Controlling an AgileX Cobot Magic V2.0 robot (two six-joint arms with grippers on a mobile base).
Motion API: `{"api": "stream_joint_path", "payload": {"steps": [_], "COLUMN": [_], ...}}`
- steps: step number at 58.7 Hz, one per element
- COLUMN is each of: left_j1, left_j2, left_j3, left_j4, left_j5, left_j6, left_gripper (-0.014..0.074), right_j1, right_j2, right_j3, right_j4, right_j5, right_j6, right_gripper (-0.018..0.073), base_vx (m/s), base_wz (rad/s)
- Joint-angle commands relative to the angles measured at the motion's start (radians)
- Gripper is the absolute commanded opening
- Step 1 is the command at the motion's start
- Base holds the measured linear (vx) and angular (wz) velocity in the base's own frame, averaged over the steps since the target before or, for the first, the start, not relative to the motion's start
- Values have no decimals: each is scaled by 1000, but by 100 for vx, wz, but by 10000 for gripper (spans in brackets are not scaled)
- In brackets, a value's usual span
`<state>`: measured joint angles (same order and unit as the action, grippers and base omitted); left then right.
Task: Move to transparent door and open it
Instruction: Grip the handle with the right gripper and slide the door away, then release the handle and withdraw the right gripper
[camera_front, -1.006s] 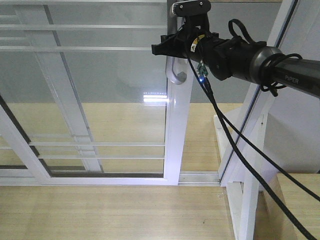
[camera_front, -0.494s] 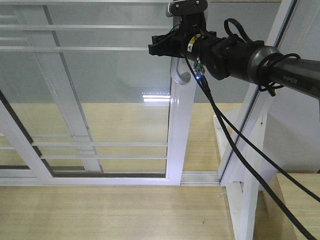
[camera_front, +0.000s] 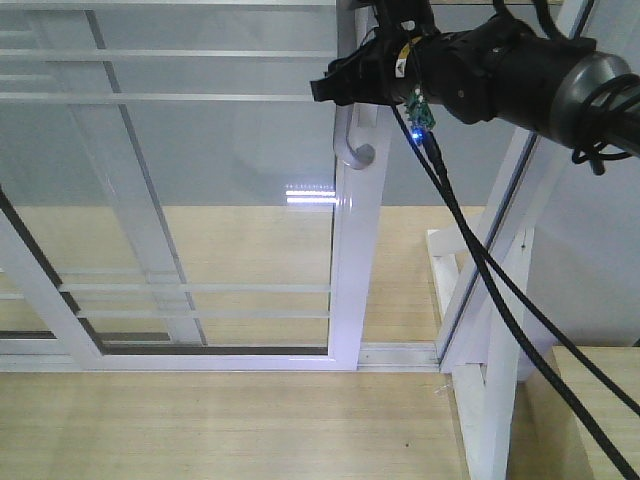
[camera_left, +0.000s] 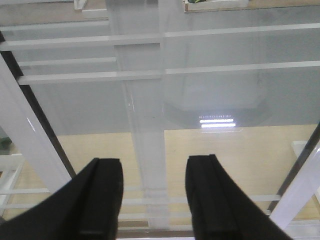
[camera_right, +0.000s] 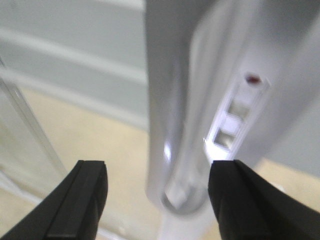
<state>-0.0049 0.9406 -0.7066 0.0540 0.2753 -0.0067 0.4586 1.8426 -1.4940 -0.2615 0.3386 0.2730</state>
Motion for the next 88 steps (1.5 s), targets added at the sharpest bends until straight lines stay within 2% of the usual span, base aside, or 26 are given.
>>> {"api": "stream_joint_path", "payload": {"steps": [1,9,19,30,42,50,58,64,77,83,88], "left_j1": [-6,-6,-6,-6,-6,-6,-8,-44,-170,-214,-250], "left_j2": [-10,-10,-10,-10,-9,-9,4,36,138,195,253], "left_j3": [-34,-34,-34,-34,-34,-34,-34,-34,-43,-84,-136], "left_j4": [-7,-7,-8,-8,-8,-8,-12,-32,-63,-115,-112], "left_j5": [-73,-73,-74,-69,-42,-47,-66,-92,-203,-239,-243], "left_j6": [-7,-7,-7,-7,-6,-6,-6,0,-7,-9,-8], "left_gripper": [433,433,433,433,433,433,433,433,433,435,442], "right_j1": [-5,-9,-24,-118,-236,-274,-277,-277,-277,-277,-277], "right_j2": [-106,-204,-370,-559,-734,-817,-869,-881,-881,-881,-881], "right_j3": [-32,34,199,365,457,499,545,562,563,563,563], "right_j4": [-71,-129,-125,-120,-120,-124,-124,-125,-124,-123,-120], "right_j5": [92,145,112,164,263,314,330,324,306,306,306], "right_j6": [-11,-9,8,13,0,0,0,3,4,4,4], "right_gripper": [491,491,491,491,491,491,491,491,491,491,491], "base_vx": [0,0,0,0,0,0,0,0,0,0,0], "base_wz": [0,0,0,0,0,0,0,0,0,0,0]}}
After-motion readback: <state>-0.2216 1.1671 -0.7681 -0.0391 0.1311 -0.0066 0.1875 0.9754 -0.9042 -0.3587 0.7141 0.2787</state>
